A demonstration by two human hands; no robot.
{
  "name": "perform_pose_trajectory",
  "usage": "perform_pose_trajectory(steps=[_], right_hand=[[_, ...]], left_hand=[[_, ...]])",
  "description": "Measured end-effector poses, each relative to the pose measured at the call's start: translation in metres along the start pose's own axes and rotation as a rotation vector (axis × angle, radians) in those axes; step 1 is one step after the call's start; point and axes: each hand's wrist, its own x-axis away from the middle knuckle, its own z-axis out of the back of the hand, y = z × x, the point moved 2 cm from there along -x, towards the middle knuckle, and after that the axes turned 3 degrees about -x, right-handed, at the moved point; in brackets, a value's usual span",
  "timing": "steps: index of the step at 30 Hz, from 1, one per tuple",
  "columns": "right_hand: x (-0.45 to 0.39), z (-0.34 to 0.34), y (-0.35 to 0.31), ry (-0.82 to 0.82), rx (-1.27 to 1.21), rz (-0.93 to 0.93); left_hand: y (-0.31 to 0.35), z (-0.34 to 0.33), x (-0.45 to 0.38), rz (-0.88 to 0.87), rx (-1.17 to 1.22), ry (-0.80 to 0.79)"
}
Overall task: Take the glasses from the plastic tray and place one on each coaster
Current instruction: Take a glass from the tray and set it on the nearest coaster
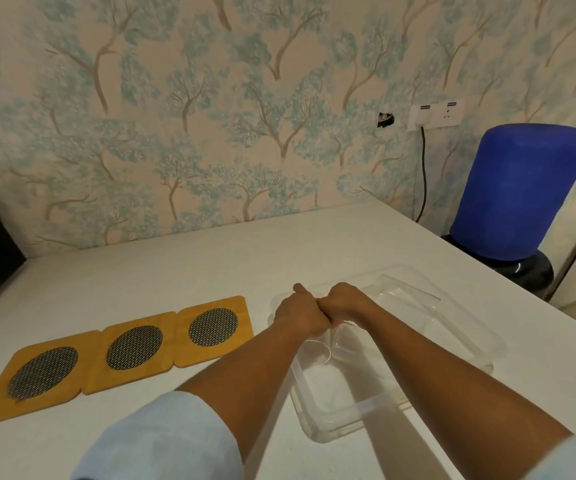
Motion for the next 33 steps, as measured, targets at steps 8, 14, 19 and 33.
perform_pose_trajectory(steps=[8,14,19,33], right_hand=[[0.006,0.013,-0.01,0.049,-0.093,-0.028],[0.006,0.024,-0.023,0.073,-0.298,-0.017],[0.009,0.024,-0.045,0.119,-0.441,0.027],[0.01,-0.027,-0.106,0.113,-0.394,0.275]], left_hand=[[0.0,0.013,0.002,0.007,0.091,0.064],[-0.003,0.039,0.006,0.006,0.153,0.137],[-0.013,0.065,0.011,-0.017,0.209,0.221],[-0.091,0.106,0.019,-0.012,0.372,0.362]])
